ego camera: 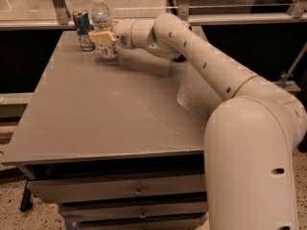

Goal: Move blue plastic bottle near redbull can

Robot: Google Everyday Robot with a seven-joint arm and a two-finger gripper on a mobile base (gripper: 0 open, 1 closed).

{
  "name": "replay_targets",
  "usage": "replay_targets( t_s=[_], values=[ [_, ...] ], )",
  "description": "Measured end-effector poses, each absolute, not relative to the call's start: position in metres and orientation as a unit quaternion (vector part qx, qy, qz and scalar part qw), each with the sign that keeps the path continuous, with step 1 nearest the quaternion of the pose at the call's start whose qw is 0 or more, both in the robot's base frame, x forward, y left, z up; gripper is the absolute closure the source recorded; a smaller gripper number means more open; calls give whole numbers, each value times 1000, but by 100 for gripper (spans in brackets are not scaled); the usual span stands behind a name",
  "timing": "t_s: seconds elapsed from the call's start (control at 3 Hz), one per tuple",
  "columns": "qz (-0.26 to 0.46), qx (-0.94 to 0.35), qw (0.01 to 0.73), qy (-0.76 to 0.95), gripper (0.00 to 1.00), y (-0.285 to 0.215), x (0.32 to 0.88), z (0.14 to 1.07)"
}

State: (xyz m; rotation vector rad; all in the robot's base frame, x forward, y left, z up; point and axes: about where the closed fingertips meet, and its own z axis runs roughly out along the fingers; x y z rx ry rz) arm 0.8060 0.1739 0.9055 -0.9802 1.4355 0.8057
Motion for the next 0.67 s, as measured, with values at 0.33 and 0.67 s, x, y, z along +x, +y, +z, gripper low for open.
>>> replay_targets(
  t_s=[0.33, 0.67],
  values=[
    [347, -413, 576, 614, 84, 174, 807, 901],
    [350, -410, 576, 614, 61, 174, 808, 899]
  ],
)
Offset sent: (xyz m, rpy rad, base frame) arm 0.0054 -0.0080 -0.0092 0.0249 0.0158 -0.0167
